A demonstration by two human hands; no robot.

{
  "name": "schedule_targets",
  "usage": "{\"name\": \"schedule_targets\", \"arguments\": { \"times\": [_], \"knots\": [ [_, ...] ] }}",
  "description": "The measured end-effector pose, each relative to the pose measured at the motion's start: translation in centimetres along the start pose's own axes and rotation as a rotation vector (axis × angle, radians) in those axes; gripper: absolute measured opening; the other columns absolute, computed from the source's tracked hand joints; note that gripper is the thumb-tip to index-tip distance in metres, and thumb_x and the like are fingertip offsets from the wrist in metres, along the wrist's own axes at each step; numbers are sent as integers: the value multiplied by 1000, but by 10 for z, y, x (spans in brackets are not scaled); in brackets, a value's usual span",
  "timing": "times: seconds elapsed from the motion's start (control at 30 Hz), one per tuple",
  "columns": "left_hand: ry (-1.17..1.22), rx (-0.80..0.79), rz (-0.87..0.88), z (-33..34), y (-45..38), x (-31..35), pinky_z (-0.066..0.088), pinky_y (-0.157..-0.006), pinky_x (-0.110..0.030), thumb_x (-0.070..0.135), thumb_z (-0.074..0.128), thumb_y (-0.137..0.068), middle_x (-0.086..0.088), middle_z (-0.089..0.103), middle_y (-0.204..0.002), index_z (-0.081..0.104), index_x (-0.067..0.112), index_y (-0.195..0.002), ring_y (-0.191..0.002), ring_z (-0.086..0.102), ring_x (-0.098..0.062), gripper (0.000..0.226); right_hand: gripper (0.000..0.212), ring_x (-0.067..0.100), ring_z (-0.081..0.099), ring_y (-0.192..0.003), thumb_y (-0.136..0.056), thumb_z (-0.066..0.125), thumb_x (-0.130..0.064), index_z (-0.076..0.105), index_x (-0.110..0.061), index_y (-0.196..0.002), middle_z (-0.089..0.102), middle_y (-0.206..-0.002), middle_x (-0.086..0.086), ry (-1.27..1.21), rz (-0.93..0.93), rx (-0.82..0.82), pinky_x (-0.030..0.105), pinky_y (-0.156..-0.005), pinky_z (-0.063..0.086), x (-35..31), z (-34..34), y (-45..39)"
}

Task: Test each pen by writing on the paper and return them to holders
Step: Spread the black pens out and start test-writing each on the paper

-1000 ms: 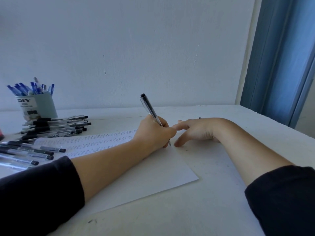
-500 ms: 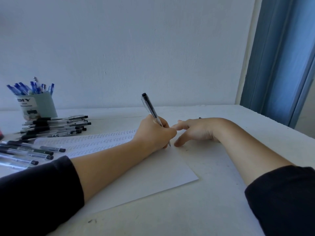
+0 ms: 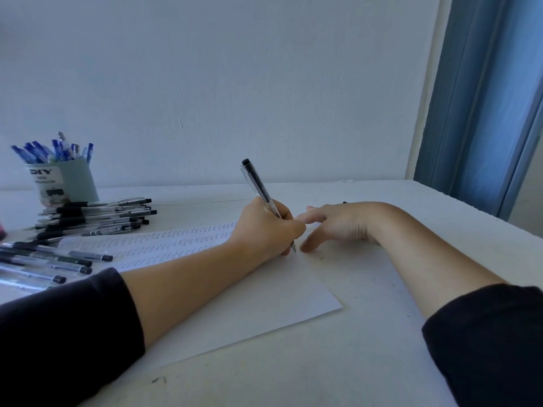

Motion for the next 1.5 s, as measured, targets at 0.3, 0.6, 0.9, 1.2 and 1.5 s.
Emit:
{"name": "schedule_targets", "arguments": {
  "times": [0.3, 0.6, 0.9, 1.2, 1.5],
  "knots": [
    [152, 41, -42, -7, -2, -3, 29, -41, -18, 5, 55, -77, -5, 54, -42, 53, 10, -51, -38, 37, -14, 26, 46, 16, 18, -143, -88, 62, -28, 50, -49, -127, 20, -155, -5, 8, 16, 6, 32, -103, 18, 2, -1, 2],
    [495, 272, -95, -54, -17, -10, 41, -45, -23, 2, 49, -89, -5, 54, -60, 53, 10, -81, -46, 48, -15, 12, 44, 14, 28, -138, -82, 68, -29, 58, -48, -121, 31, -150, -11, -39, 36, 84, 29, -99, 24, 11, -6, -8],
    [569, 286, -155, -58, -19, -19, 23, -34, -17, 19, 36, -99, -3, 50, -39, 53, 9, -95, -29, 32, -14, 20, 29, 13, 51, -116, -88, 63, -20, 64, -25, -116, 54, -125, -1, -128, -4, 283, 23, -89, 33, 15, -19, -13],
    [507, 270, -190, -51, -17, -20, 31, -39, -22, 12, 29, -94, -6, 52, -53, 55, 6, -83, -37, 41, -15, 29, 17, 16, 54, -87, -93, 49, -13, 65, -17, -96, 61, -92, 0, -291, -65, 593, 22, -65, 38, 17, -44, -8],
    [668, 131, -226, -34, -19, -22, 38, -46, -22, 15, 46, -100, -3, 49, -60, 62, 2, -82, -50, 46, -13, 28, 13, 8, 53, -60, -88, 64, -31, 63, -18, -85, 65, -73, -3, -272, -243, 435, 26, -66, 43, -29, -18, -11]
  ]
}}
Point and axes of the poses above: each hand's wrist, its own y-axis away from the middle knuckle, its own z-axis out of the palm, x = y × z, the point moved 7 cm from there along -y, towards the middle knuckle
